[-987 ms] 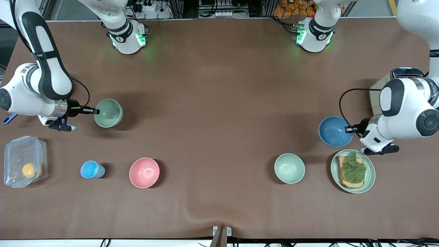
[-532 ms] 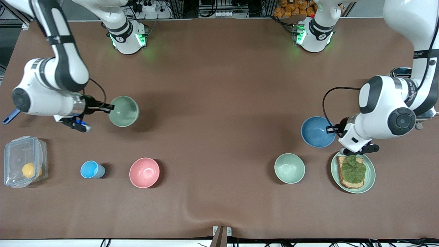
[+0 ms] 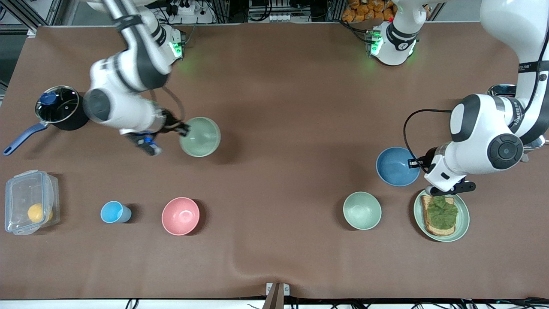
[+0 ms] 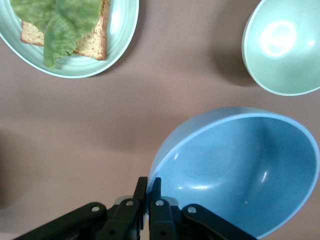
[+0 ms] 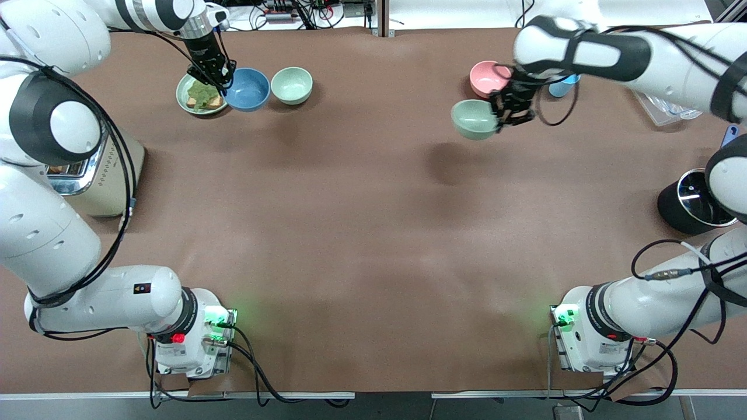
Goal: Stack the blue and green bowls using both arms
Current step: 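Slide the green bowl with the right gripper toward the table middle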
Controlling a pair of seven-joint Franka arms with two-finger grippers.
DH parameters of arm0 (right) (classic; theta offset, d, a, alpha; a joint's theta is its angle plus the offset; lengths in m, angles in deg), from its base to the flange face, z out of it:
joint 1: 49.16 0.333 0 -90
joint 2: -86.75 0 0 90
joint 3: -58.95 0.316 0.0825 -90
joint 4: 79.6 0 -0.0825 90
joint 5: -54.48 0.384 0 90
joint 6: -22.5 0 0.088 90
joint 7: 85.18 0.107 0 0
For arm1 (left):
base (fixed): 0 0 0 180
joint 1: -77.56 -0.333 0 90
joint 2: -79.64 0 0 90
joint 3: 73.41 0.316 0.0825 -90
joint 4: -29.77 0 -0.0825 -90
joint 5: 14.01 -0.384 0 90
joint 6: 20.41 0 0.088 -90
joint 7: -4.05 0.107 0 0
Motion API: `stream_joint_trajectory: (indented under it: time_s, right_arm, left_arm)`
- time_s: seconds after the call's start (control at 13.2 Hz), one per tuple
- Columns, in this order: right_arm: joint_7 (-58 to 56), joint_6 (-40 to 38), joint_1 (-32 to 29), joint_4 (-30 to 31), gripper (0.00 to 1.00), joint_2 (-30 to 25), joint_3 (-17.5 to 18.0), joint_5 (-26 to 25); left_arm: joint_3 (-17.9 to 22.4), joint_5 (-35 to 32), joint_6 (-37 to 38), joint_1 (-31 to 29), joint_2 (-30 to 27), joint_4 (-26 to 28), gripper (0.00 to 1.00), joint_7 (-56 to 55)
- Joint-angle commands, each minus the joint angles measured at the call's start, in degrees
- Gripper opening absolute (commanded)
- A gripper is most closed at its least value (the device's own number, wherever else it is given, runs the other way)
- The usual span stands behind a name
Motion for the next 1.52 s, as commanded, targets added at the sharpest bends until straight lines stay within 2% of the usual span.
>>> stream_joint_trajectory:
  time_s: [0.0,0.38,0.99,1.44]
  right_arm:
    - [9.4,8.5,6.4,1.9,0.00,1.5,-0.6,1.7]
    - [24.6,22.9,17.1,1.3,0.00,7.6,-0.6,2.5]
    - [34.1,38.2,26.7,0.7,0.00,15.2,-1.2,2.0]
    - [35.5,41.9,30.4,0.6,0.00,19.5,-2.0,1.8]
  left_arm:
    - [-0.2,1.4,1.2,0.1,0.6,-0.9,0.00,-0.5]
    - [-0.2,3.3,1.2,-0.2,1.3,-0.6,0.00,-0.6]
    - [-0.1,3.7,1.2,-0.3,1.4,-0.5,0.00,-0.6]
    - [-0.2,3.7,1.2,-0.3,1.7,-0.6,0.00,-0.6]
